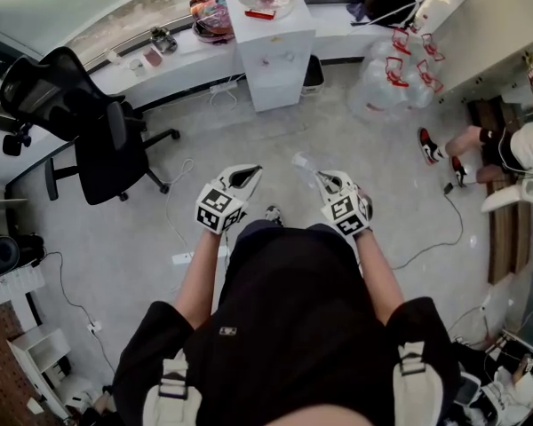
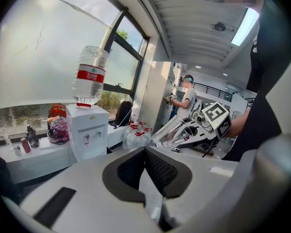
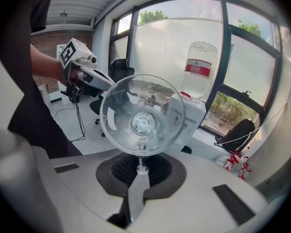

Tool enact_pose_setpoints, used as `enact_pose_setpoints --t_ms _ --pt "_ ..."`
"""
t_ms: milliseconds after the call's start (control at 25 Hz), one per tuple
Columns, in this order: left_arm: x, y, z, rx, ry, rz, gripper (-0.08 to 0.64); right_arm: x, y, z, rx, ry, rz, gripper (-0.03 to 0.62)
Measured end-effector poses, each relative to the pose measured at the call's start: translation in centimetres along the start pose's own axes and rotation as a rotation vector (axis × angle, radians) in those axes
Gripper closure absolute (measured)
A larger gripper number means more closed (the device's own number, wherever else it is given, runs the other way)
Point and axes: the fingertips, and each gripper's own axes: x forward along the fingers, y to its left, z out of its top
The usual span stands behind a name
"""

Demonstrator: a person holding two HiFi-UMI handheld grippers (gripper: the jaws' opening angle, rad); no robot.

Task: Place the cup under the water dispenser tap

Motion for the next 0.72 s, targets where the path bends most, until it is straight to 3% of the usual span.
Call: enact_pose_setpoints --t_ms 720 --pt "-3.2 2.0 -1.7 -0.033 -0.012 0.054 0.56 2.3 1.5 2.6 -0.049 -0.005 0.032 0.589"
